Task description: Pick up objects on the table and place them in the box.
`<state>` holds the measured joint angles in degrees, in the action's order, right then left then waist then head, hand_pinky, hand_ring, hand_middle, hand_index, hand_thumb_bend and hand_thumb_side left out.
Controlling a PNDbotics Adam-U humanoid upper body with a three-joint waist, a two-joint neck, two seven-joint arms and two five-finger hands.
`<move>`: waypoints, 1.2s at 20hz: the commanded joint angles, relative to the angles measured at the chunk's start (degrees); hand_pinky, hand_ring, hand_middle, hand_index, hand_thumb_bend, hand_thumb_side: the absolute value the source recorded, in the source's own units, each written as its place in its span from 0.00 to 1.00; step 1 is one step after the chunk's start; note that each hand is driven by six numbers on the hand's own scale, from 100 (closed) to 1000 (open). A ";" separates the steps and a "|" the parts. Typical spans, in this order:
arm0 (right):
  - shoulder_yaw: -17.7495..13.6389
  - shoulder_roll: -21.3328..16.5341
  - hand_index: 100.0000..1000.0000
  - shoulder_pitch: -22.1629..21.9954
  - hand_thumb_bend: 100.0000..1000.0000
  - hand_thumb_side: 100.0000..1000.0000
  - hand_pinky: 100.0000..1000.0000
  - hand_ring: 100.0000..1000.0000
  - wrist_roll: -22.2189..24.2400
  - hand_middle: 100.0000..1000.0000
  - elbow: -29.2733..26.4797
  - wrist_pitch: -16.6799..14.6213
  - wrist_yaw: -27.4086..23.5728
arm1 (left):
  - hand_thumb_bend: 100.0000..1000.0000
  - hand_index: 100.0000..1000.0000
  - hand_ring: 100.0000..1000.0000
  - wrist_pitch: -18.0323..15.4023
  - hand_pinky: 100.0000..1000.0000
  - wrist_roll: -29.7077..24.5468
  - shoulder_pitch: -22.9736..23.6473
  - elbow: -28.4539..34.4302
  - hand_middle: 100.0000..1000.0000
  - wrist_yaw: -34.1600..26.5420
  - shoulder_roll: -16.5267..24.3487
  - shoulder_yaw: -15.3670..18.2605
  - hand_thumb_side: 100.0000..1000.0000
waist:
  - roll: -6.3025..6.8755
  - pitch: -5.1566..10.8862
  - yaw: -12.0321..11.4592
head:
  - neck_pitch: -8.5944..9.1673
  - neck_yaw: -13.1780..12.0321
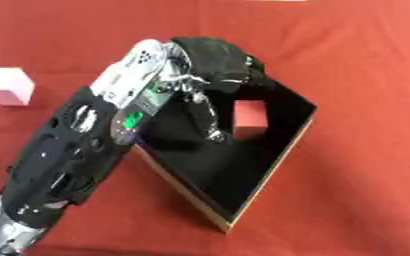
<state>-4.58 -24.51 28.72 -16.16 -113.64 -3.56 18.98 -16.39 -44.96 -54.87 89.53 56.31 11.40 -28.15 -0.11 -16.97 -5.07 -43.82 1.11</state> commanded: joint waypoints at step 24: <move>-1.16 -2.34 0.78 0.53 0.00 0.63 0.79 0.62 -0.63 0.50 -0.95 0.53 1.24 | 0.62 0.92 0.86 10.59 0.72 7.49 5.35 -3.55 0.87 -5.80 31.22 18.81 0.17 | -0.97 1.87 -1.79 | -0.30 0.54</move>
<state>-5.59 -25.57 28.36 -16.95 -113.64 -3.07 20.03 -5.68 -38.06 -48.85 86.64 51.36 39.26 -10.59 -1.25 -16.40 -6.82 -43.82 2.05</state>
